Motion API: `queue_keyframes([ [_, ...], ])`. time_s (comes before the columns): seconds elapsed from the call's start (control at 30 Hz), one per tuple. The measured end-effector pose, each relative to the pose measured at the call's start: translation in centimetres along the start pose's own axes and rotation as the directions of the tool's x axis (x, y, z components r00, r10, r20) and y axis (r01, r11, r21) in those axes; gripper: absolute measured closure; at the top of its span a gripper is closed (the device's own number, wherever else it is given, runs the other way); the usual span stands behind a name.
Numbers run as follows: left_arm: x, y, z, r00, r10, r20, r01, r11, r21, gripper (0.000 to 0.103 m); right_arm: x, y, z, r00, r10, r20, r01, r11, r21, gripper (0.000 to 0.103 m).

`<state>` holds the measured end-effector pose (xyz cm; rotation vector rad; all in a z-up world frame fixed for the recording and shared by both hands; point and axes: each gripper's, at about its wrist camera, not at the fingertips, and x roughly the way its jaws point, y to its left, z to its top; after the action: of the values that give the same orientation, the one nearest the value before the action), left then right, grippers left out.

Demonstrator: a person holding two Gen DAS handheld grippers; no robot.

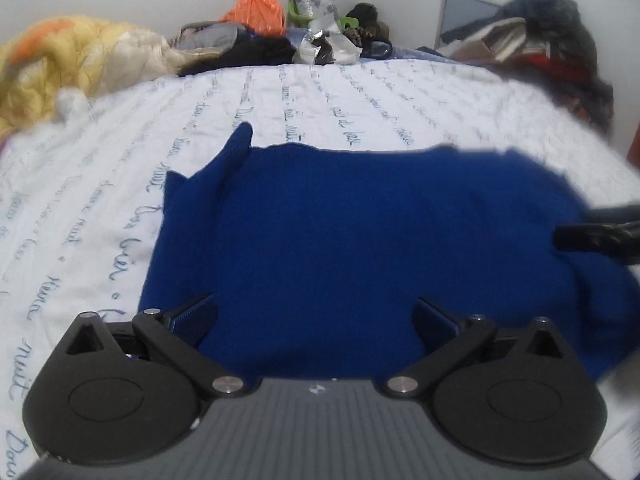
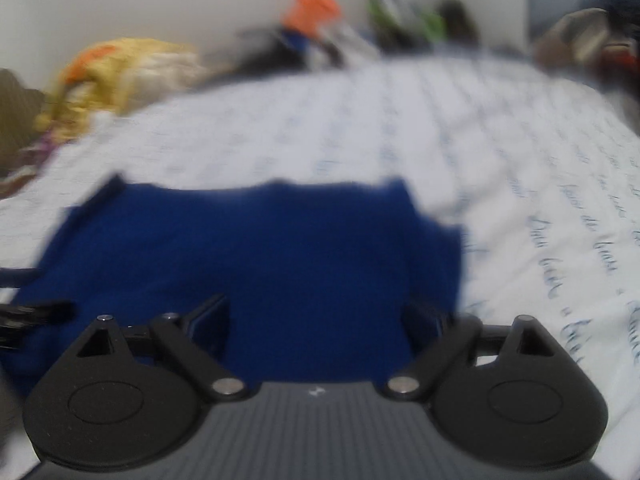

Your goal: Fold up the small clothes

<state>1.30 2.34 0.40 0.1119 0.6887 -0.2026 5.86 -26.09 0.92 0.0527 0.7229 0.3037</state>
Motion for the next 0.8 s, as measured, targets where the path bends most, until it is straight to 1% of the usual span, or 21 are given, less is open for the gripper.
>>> queue_keyframes([
  [0.03, 0.0, 0.1, -0.5, 1.0, -0.003, 0.031, 0.002, 1.0, 0.011, 0.0, 0.6, 0.8, -1.1, 1.0, -0.009, -0.027, 0.008, 0.998, -0.055, 0.006],
  [0.07, 0.0, 0.3, -0.4, 1.0, -0.008, 0.025, 0.008, 1.0, 0.0, 0.0, 0.8, 1.3, -2.3, 0.999, -0.029, 0.018, 0.031, 0.992, -0.12, 0.003],
  [0.1, -0.2, 0.4, -0.1, 1.0, -0.001, 0.007, 0.001, 1.0, -0.006, 0.0, 0.6, 0.7, -2.8, 0.999, -0.02, 0.038, 0.024, 0.993, -0.115, 0.002],
  [0.13, -0.7, 0.6, 0.3, 1.0, 0.011, -0.006, -0.012, 1.0, -0.018, 0.001, 0.3, -0.2, -2.2, 1.0, -0.009, 0.025, 0.01, 0.998, -0.061, 0.002],
  [0.2, -2.7, 1.5, 0.2, 1.0, -0.004, 0.002, 0.004, 0.997, -0.074, 0.003, -0.3, -1.2, -1.1, 0.996, -0.087, -0.026, 0.086, 0.996, -0.018, 0.002],
  [0.23, -3.8, 2.2, -0.1, 1.0, -0.009, 0.013, 0.011, 0.993, -0.114, 0.002, -0.9, -1.9, -0.8, 0.994, -0.104, -0.039, 0.104, 0.994, 0.012, 0.002],
  [0.3, -5.5, 4.0, -1.2, 1.0, -0.008, 0.018, 0.011, 0.973, -0.23, 0.001, -3.3, -3.6, -1.2, 0.998, -0.056, -0.034, 0.06, 0.991, 0.12, 0.001],
  [0.33, -6.2, 5.1, -2.0, 1.0, -0.022, 0.01, 0.024, 0.95, -0.311, 0.001, -4.4, -4.9, -1.6, 0.999, -0.026, -0.036, 0.032, 0.98, 0.195, 0.001],
  [0.37, -6.7, 6.4, -3.0, 0.999, -0.049, 0.002, 0.045, 0.912, -0.408, 0.001, -5.2, -6.2, -2.2, 0.999, 0.007, -0.05, 0.007, 0.961, 0.276, 0.001],
  [0.4, -7.1, 7.6, -4.1, 0.996, -0.084, -0.004, 0.071, 0.857, -0.511, 0.002, -5.8, -7.2, -2.9, 0.997, 0.042, -0.068, -0.015, 0.936, 0.353, 0.001],
  [0.43, -7.2, 8.7, -5.2, 0.992, -0.126, -0.006, 0.096, 0.788, -0.609, 0.003, -6.1, -8.1, -3.6, 0.993, 0.077, -0.084, -0.035, 0.905, 0.424, 0.001],
  [0.47, -7.8, 9.3, -6.0, 0.989, -0.142, 0.036, 0.13, 0.737, -0.664, 0.002, -6.2, -8.8, -4.2, 0.991, 0.108, -0.082, -0.058, 0.883, 0.465, 0.002],
  [0.5, -8.1, 9.6, -6.4, 0.986, -0.155, 0.055, 0.15, 0.705, -0.694, 0.002, -6.6, -8.8, -4.5, 0.99, 0.119, -0.069, -0.074, 0.88, 0.469, 0.002],
  [0.53, -8.2, 9.5, -6.5, 0.985, -0.162, 0.064, 0.16, 0.692, -0.704, 0.002, -6.4, -8.7, -4.5, 0.989, 0.128, -0.079, -0.077, 0.884, 0.461, 0.002],
  [0.6, -8.0, 9.2, -5.9, 0.982, -0.178, 0.057, 0.168, 0.702, -0.692, 0.003, -5.8, -7.9, -4.1, 0.986, 0.126, -0.106, -0.072, 0.908, 0.413, 0.002],
  [0.63, -7.8, 9.0, -5.7, 0.98, -0.193, 0.053, 0.176, 0.702, -0.69, 0.01, -6.0, -7.4, -4.5, 0.984, 0.136, -0.115, -0.081, 0.917, 0.391, 0.003],
  [0.67, -7.5, 8.9, -5.3, 0.977, -0.206, 0.047, 0.181, 0.701, -0.69, 0.021, -5.8, -7.0, -4.3, 0.982, 0.142, -0.123, -0.087, 0.925, 0.37, 0.007],
  [0.7, -7.3, 9.2, -5.4, 0.976, -0.213, 0.036, 0.179, 0.701, -0.691, 0.029, -5.5, -6.6, -4.1, 0.982, 0.134, -0.132, -0.082, 0.936, 0.342, 0.014],
  [0.73, -7.0, 9.3, -5.1, 0.978, -0.209, 0.017, 0.163, 0.706, -0.69, 0.051, -5.5, -6.4, -4.0, 0.982, 0.124, -0.142, -0.073, 0.945, 0.319, 0.045],
  [0.77, -6.6, 9.4, -4.9, 0.979, -0.202, -0.015, 0.137, 0.717, -0.683, 0.086, -5.2, -6.5, -3.7, 0.979, 0.119, -0.163, -0.063, 0.946, 0.317, 0.082],
  [0.8, -5.9, 9.6, -5.0, 0.976, -0.212, -0.057, 0.117, 0.721, -0.683, 0.093, -5.1, -6.5, -3.8, 0.975, 0.129, -0.182, -0.065, 0.945, 0.322, 0.089],
])
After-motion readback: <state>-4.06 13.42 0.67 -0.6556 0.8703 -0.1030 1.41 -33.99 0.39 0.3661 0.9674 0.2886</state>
